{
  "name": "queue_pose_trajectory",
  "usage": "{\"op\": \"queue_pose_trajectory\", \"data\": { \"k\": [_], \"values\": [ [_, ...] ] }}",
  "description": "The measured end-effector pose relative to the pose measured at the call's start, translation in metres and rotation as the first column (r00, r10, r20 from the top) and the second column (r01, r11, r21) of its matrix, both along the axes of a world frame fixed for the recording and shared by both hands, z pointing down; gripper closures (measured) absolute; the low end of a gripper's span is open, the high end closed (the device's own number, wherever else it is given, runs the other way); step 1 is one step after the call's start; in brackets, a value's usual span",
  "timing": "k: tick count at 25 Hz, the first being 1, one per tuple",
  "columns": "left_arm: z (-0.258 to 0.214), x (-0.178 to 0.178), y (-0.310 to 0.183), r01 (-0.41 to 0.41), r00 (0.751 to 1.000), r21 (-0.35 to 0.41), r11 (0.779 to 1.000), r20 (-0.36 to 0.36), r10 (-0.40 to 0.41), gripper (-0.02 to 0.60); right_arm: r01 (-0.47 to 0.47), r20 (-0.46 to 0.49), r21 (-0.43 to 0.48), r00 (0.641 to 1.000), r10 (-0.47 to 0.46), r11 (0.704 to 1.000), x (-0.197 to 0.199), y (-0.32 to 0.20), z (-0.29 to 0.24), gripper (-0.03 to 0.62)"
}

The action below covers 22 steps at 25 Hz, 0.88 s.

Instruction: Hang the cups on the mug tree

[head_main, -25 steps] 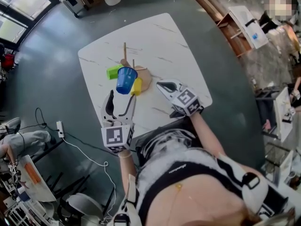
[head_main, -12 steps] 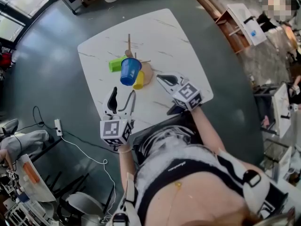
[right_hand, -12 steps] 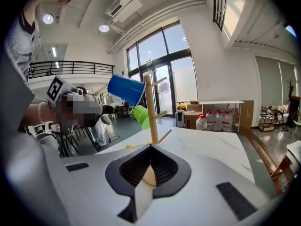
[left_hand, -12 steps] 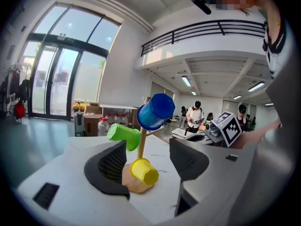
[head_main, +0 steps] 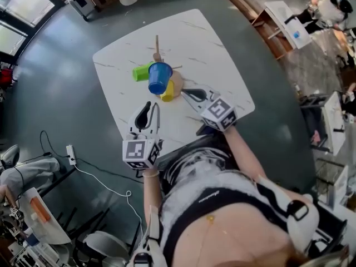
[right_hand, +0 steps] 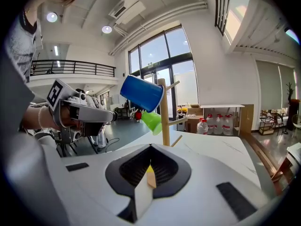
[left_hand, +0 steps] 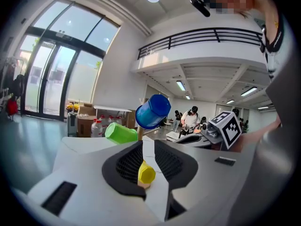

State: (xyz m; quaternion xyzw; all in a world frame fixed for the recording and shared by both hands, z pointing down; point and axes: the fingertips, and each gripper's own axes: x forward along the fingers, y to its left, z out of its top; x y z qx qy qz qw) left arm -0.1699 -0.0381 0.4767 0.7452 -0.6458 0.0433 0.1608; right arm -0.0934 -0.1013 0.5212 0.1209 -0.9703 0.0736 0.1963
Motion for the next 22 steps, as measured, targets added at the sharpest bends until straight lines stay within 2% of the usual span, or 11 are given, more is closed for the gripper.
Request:
{"op": "queue_pose_trajectory", "data": {
  "k": [6,10,22],
  "values": [
    [-0.004,0.001,0.004,-0.017,0.998,0.047,0.999,-0.063,0.02,0.546,-0.03,0.01,0.022,0.999,0.03,0.999,-0.004,0.012,-0.002,0.591],
    [-0.003,0.0,0.007,-0.041,0.997,0.06,0.997,-0.059,0.045,0.591,-0.052,0.01,0.049,0.999,0.051,0.997,-0.007,0.014,0.0,0.591],
    [0.003,0.003,0.013,-0.096,0.992,0.045,0.994,-0.072,0.099,0.591,-0.111,0.037,0.056,0.993,0.109,0.992,-0.016,0.036,-0.01,0.591]
  ]
}}
